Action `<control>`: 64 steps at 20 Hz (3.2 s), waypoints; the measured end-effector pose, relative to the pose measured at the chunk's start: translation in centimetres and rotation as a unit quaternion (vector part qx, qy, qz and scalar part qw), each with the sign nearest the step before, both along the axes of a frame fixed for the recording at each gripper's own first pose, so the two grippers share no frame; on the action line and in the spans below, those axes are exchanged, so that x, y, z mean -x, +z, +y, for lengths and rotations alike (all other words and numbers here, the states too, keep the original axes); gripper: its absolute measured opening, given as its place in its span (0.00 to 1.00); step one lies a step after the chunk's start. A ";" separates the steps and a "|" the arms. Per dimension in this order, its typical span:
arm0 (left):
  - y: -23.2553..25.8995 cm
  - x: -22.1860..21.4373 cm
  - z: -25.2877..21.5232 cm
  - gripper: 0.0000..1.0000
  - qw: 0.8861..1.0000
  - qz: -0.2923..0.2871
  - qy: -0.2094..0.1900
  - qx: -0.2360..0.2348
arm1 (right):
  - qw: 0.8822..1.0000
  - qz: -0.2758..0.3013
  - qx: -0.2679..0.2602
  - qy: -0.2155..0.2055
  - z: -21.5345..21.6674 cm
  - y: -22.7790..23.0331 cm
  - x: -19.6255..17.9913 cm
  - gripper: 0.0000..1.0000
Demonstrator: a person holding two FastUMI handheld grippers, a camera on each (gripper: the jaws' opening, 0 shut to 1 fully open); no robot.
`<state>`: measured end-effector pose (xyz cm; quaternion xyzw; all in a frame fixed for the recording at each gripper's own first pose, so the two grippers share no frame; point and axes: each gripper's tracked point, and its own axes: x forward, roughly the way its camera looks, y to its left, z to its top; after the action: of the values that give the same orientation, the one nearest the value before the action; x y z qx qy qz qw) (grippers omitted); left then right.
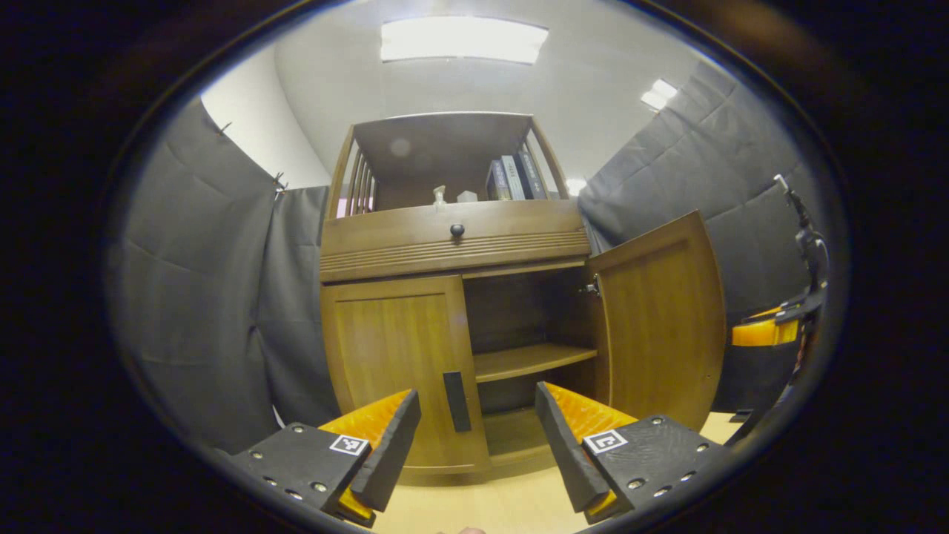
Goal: Open the right door of the double-door shoe cabinet with the right hand, and open the left door with the left hand.
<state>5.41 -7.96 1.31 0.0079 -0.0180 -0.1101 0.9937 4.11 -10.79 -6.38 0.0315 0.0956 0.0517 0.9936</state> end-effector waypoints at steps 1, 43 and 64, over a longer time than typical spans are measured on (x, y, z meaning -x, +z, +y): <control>-0.2 -0.9 0.1 0.91 1.000 -0.001 -0.001 0.002 | 1.000 -0.006 0.004 -0.013 -0.2 0.7 0.7 0.80; -13.6 -23.5 -1.3 0.26 0.995 0.085 0.046 0.024 | 0.992 0.012 0.014 -0.128 -2.5 1.0 9.5 0.96; -11.4 -10.6 5.3 0.17 0.993 0.099 0.052 0.047 | 1.000 -0.011 0.001 -0.008 4.7 1.6 6.0 0.96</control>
<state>16.04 -2.68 -10.09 -0.0484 0.0759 -0.0572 0.9943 -1.85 -6.10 -4.74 0.0304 0.0842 0.0444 0.9950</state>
